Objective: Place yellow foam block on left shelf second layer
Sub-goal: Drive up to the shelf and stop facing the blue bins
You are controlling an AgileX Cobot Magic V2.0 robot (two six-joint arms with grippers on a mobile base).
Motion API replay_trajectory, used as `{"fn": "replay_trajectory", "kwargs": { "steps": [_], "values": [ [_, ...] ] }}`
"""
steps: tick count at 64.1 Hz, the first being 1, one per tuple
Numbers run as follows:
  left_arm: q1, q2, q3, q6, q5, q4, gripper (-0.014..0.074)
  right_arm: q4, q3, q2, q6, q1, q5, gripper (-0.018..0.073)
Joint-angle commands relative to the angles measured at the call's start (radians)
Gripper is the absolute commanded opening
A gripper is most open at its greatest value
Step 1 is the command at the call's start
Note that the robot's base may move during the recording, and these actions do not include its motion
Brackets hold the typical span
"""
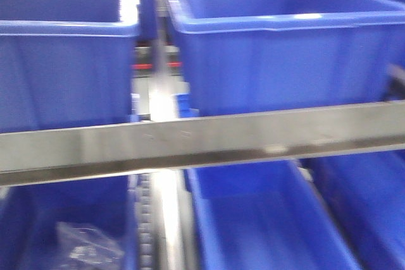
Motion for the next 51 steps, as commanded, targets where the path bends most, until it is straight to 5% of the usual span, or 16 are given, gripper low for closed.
{"fn": "replay_trajectory", "kwargs": {
  "steps": [1, 51],
  "values": [
    [-0.006, -0.017, 0.026, -0.004, -0.083, -0.005, 0.0124, -0.009, -0.027, 0.013, -0.005, -0.006, -0.089, 0.0452],
    [-0.006, -0.017, 0.026, -0.004, -0.083, -0.005, 0.0124, -0.009, -0.027, 0.013, -0.005, -0.006, -0.089, 0.0452]
  ]
}}
